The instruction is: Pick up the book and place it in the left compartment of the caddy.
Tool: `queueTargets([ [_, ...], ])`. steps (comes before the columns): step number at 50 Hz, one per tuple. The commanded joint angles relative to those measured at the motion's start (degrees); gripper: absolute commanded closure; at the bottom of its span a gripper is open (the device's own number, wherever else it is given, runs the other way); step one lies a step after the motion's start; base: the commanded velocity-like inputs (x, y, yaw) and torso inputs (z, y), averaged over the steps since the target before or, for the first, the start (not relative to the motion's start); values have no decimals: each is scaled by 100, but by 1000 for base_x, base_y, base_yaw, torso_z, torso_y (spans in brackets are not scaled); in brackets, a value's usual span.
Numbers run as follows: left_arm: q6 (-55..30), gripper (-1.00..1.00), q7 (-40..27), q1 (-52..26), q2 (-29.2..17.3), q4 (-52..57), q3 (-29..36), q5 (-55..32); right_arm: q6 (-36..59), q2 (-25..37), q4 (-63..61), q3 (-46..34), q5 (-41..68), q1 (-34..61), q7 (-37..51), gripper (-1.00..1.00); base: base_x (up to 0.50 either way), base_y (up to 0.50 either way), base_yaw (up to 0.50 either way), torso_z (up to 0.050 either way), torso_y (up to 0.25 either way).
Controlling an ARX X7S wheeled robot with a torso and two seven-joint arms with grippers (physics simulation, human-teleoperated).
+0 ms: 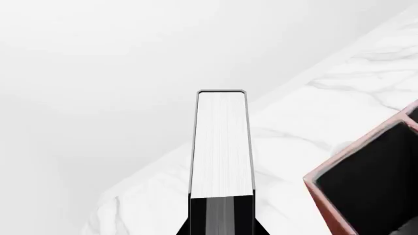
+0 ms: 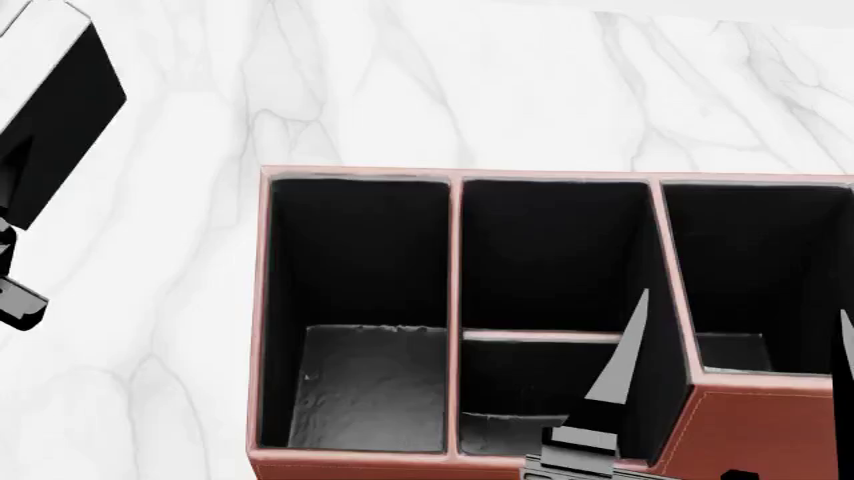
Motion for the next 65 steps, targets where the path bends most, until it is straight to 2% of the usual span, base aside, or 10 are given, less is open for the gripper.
queueTargets([
  [1,-1510,100,-102,-875,1425,1304,-720,-197,71,-48,-166,101,-1,16,-124,-100,0,0,0,0,0],
  [11,-1540,100,-1134,-577,2626,1280,-830,-576,69,-35,-192,106,20,24,-117,-100,0,0,0,0,1],
  [22,-1414,100,-1975,-194,2999,1579,15,-455,45,-23,-191,94,15,18,-109,-100,0,0,0,0,1],
  [26,-1186,100,-2648,32,2959,1693,778,-241,23,-16,-188,127,41,2,-104,-100,0,0,0,0,3],
  [32,-976,100,-3187,514,3349,1714,782,-541,34,4,-226,163,61,-7,-88,-100,0,0,0,0,2],
  [48,176,100,-5457,1135,3302,947,1062,-1980,45,33,-309,203,92,-42,-46,-100,0,0,0,0,1],
  [54,326,100,-6068,1236,3327,748,1108,-2474,32,34,-293,185,87,-35,-45,-100,0,0,0,0,2],
  [55,-118,100,-6605,1099,3346,649,1081,-2686,35,36,-293,183,84,-35,-43,-100,0,0,0,0,0],
  [56,354,100,-6419,1175,3272,649,1164,-2696,35,36,-292,180,85,-35,-42,-100,0,0,0,15,0],
  [65,268,100,-7413,925,3269,173,1207,-3631,54,41,-299,160,88,-21,-34,-100,0,0,0,0,1],
])
